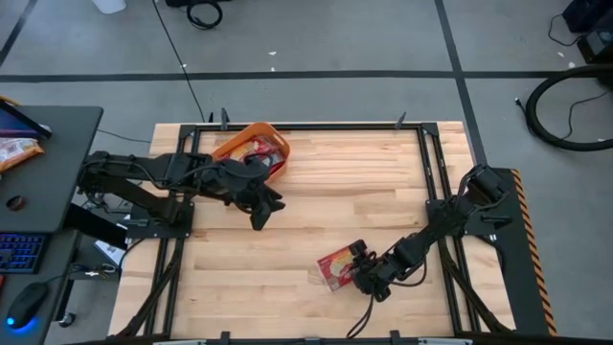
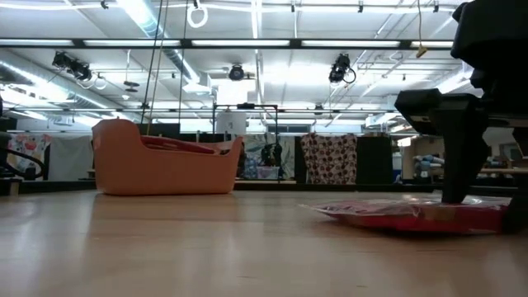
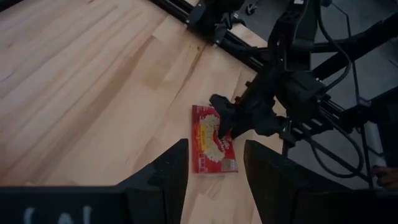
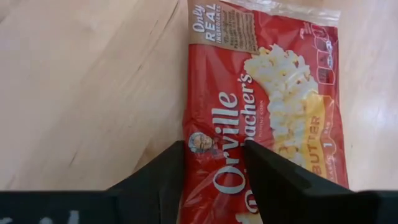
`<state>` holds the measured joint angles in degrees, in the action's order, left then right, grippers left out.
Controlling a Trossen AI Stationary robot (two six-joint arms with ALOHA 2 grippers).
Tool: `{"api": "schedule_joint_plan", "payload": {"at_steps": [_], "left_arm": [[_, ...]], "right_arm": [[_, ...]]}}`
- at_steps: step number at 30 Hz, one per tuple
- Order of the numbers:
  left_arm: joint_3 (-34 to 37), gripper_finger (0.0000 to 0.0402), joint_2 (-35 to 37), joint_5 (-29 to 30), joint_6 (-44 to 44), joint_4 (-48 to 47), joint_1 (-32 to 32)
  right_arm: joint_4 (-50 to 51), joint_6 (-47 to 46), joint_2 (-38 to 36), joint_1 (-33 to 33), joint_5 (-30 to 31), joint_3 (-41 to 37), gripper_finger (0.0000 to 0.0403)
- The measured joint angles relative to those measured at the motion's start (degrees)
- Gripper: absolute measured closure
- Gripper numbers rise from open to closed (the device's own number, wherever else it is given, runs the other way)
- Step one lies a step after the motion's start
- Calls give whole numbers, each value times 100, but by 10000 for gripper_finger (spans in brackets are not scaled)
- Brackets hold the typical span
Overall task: Sort popcorn bags into baskets
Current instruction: Put the red popcorn bag into the orange bin
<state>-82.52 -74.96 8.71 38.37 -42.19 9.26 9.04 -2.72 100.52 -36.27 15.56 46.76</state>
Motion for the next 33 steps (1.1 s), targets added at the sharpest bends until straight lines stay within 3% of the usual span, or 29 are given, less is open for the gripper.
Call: {"api": "schedule_joint_plan", "payload": {"at_steps": [7,16,23,33], "left_arm": [[0,242,0,0,-2,-32,0],[5,242,-52,0,-7,-398,8],[493,242,-139,24,-155,-344,368],[1010,234,-507,131,125,103,897]], "right_arm": [[-101,-15,5,2,73,-7,272],[-27,-55,-156,36,-79,-2,390],[67,-487,-669,399,-146,-4,396],[-30,-637,-1718,1255,-1035,0,400]]}}
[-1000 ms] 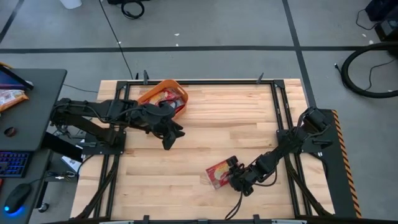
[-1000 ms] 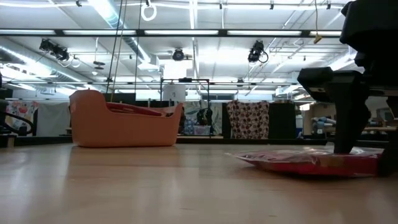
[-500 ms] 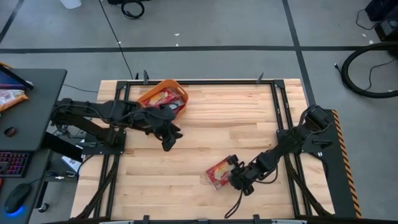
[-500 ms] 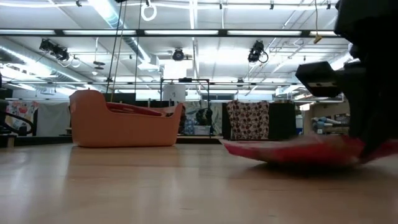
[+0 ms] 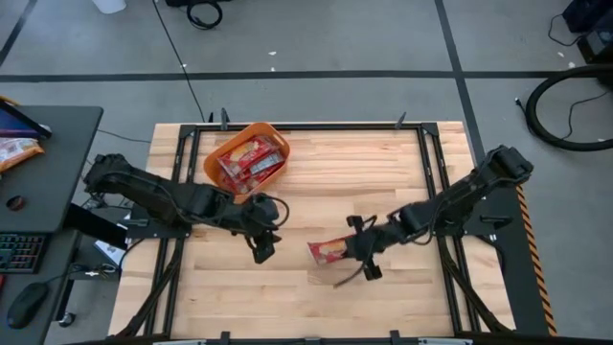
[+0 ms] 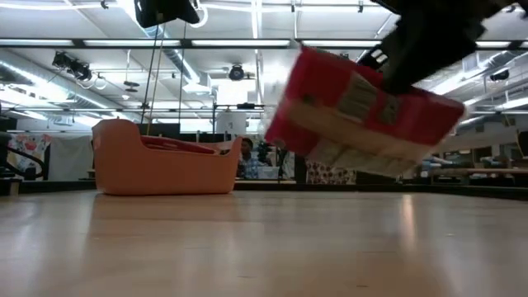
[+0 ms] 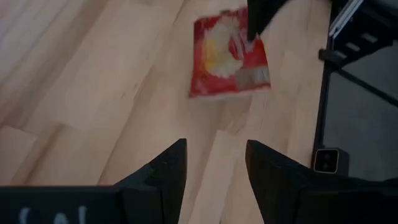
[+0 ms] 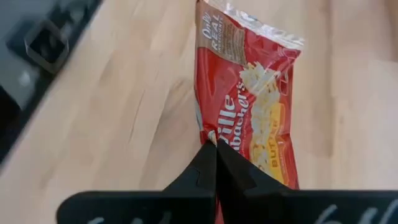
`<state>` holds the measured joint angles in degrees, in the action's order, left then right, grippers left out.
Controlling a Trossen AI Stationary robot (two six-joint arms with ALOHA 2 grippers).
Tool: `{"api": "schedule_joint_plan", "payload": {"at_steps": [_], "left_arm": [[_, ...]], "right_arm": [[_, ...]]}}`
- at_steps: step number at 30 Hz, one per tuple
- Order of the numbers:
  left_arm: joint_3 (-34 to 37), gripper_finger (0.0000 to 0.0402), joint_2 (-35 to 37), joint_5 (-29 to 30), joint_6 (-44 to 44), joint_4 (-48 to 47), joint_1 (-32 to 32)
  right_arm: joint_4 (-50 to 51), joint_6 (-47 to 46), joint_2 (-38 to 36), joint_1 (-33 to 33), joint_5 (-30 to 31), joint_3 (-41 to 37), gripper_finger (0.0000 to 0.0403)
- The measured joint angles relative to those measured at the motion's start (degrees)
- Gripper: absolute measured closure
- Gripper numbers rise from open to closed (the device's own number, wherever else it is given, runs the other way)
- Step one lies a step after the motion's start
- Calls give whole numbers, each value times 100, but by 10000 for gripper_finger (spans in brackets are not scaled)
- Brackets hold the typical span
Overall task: Sort popcorn bags into baskets
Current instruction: Put the red popcorn bag into the orange bin
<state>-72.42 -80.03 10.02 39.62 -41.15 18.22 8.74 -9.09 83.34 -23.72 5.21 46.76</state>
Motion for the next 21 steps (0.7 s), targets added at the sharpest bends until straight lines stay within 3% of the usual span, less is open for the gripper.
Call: {"api": "schedule_joint_plan", "payload": {"at_steps": [10,17,21], "left_arm": [[-2,160,-366,243,-372,545,354],[-2,123,-725,777,-2144,1112,569],[-2,123,-910,1007,-2538,1320,578]], "right_arm": [[-54,-812,-501,810,-1175,4,401],[-729,-1439,-502,1245,-2215,7,401],[-1143,-1580,-481,1389,-2378,8,402]]}}
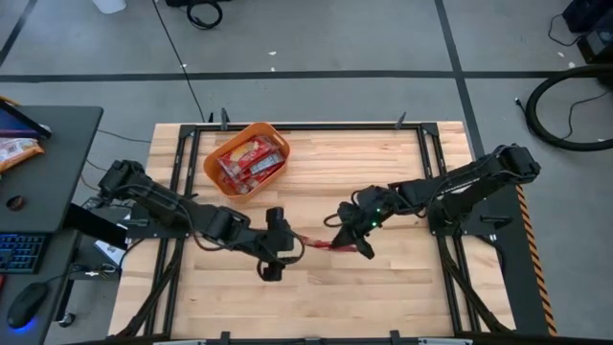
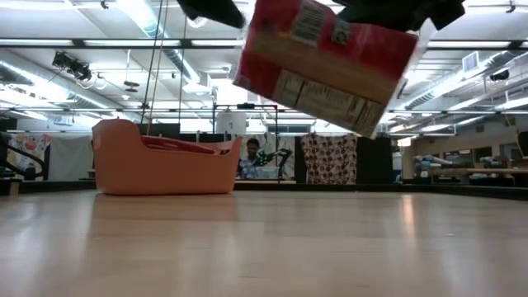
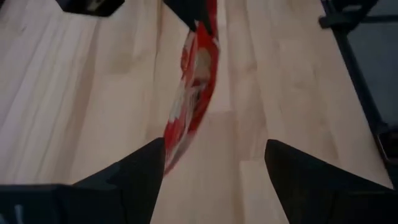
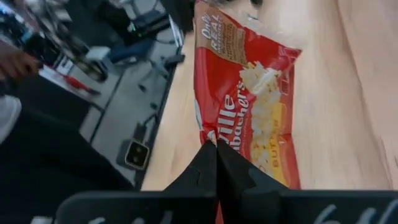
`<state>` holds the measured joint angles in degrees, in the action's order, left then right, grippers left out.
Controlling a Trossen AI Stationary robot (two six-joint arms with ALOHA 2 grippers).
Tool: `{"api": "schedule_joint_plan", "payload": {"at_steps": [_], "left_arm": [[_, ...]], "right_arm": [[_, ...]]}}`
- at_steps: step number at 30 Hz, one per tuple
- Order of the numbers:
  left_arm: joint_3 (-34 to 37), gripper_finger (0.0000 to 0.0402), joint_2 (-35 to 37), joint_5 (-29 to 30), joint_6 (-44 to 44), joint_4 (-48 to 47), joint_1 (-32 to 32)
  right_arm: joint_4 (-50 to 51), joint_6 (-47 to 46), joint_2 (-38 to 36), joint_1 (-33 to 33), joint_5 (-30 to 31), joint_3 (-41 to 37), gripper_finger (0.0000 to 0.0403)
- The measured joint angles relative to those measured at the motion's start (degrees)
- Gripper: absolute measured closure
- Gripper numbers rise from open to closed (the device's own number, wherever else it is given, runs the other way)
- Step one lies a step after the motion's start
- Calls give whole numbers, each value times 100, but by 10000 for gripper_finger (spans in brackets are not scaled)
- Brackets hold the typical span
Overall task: Sort popcorn bags into baskets
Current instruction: Put the red popcorn bag into the orange bin
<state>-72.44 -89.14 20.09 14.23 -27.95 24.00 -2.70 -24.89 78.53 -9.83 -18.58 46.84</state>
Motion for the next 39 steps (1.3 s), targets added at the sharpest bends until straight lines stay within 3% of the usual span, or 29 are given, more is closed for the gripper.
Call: {"api": "schedule_joint_plan", "payload": {"at_steps": [7,11,19,24,28,33,39], "left_arm": [[-4,123,-119,15,531,125,-189],[-2,147,-119,-647,760,378,-384],[-2,290,-119,-883,979,757,-717],[0,378,-119,-1021,1017,831,-929],[4,378,-28,-1025,919,841,-1057],[0,373,305,-672,275,480,-1172],[0,378,1045,-368,-799,-513,-1629]], "right_arm": [[-839,-270,-14,264,-564,3,401],[-1037,-391,-53,440,-630,2,400],[-1377,-489,1,833,-1223,7,397],[-1360,-473,-1,989,-1358,7,374],[-1434,-645,-71,1309,-1688,5,345],[-1362,-774,-455,1902,-1675,3,315],[-1286,-548,-1028,2511,-861,1,301]]}}
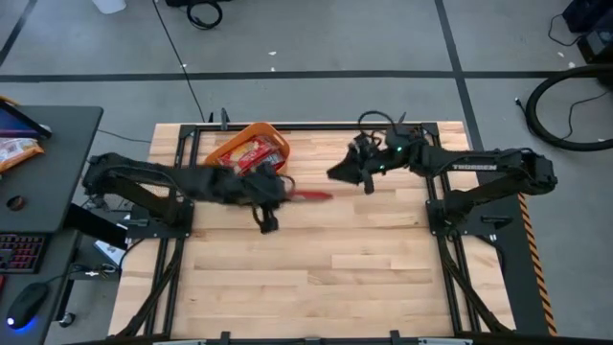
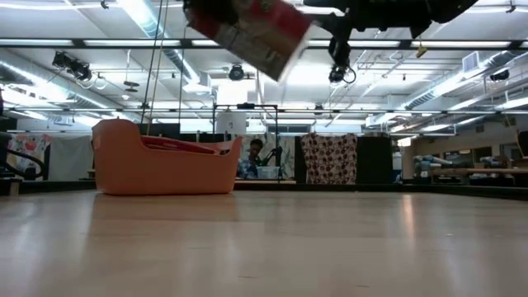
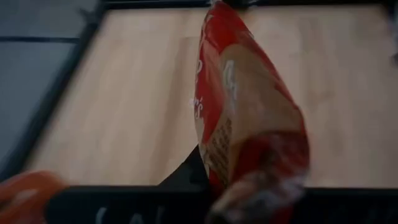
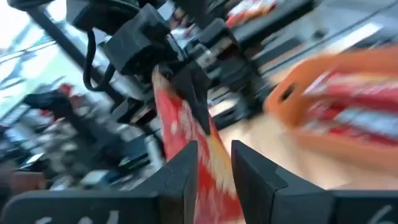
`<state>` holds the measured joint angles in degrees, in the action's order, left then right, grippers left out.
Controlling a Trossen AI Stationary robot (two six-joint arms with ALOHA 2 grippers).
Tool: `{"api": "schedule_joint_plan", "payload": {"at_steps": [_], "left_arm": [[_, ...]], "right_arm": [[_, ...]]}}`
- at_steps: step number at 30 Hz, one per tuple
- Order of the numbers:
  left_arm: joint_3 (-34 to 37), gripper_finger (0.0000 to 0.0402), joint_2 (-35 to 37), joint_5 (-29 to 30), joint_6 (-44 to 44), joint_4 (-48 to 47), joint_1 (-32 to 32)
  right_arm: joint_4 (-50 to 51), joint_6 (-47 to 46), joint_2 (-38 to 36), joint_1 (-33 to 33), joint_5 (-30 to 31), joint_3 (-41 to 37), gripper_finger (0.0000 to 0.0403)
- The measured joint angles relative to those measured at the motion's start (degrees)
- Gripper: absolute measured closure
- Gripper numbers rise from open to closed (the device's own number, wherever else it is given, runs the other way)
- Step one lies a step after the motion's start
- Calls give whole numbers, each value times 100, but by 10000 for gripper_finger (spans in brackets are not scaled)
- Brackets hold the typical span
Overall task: Sort popcorn bags into baskets
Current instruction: Put the red popcorn bag into the orange bin
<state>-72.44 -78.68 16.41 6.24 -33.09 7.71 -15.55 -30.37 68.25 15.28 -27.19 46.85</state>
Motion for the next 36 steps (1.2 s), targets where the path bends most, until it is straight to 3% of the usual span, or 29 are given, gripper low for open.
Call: {"api": "schedule_joint_plan", "payload": {"at_steps": [6,15,22,27,36], "left_arm": [[628,375,978,49,-887,-290,-988],[1849,375,2076,-165,-2204,-154,-2603],[2826,374,2136,-623,-2315,694,-3600],[3410,373,2136,-613,-2304,1550,-4125],[3919,367,1931,-684,-2190,2239,-4684]], "right_arm": [[63,346,-230,303,850,2,300],[22,460,38,400,1412,9,300],[4,452,259,382,1363,-2,300],[-39,453,273,348,1253,0,300],[-289,459,273,352,1253,0,300]]}}
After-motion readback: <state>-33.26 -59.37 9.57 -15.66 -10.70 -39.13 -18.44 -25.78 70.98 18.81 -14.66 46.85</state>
